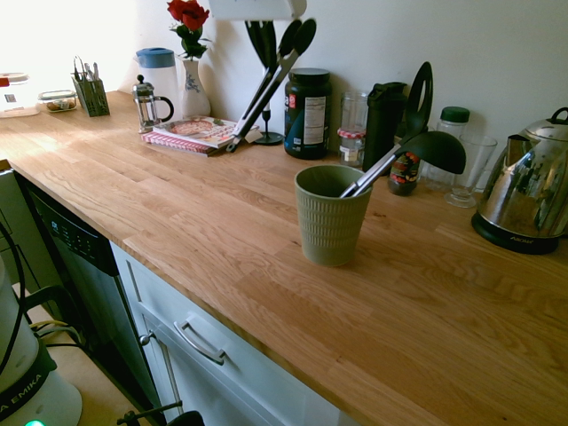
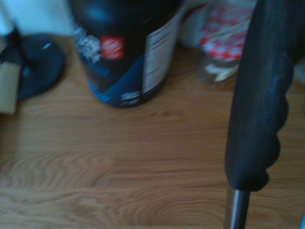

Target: Put the tongs back in the holder

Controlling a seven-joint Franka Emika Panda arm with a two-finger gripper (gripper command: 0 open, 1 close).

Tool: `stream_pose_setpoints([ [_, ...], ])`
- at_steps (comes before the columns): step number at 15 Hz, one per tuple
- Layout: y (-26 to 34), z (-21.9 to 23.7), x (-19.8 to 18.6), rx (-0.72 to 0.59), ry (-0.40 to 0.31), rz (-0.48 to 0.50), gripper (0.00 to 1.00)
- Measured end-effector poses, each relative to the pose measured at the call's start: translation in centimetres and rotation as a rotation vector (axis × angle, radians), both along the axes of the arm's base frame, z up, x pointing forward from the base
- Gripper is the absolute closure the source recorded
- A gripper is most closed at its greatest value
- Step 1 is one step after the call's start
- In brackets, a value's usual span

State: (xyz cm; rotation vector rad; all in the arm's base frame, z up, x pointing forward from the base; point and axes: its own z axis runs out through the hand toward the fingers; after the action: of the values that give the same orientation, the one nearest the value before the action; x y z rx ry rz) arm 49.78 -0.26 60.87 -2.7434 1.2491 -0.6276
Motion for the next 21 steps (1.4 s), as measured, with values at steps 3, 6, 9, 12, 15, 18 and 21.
stream_pose_setpoints([
  [3,-5.0,5.1,-3.9,-0.106,-0.094,-0.142,1.00],
  [6,-8.7,7.4,-6.7,-0.173,-0.185,-0.294,1.00],
  [9,-12.0,4.3,-7.3,-0.257,-0.249,-0.442,1.00],
  [12,-13.3,0.9,-7.5,-0.306,-0.308,-0.551,1.00],
  [15,-12.7,-2.5,-7.2,-0.287,-0.339,-0.557,1.00],
  [18,-12.4,-4.4,-6.4,-0.274,-0.358,-0.537,1.00],
  [21,-12.5,-5.8,-5.7,-0.275,-0.345,-0.530,1.00],
])
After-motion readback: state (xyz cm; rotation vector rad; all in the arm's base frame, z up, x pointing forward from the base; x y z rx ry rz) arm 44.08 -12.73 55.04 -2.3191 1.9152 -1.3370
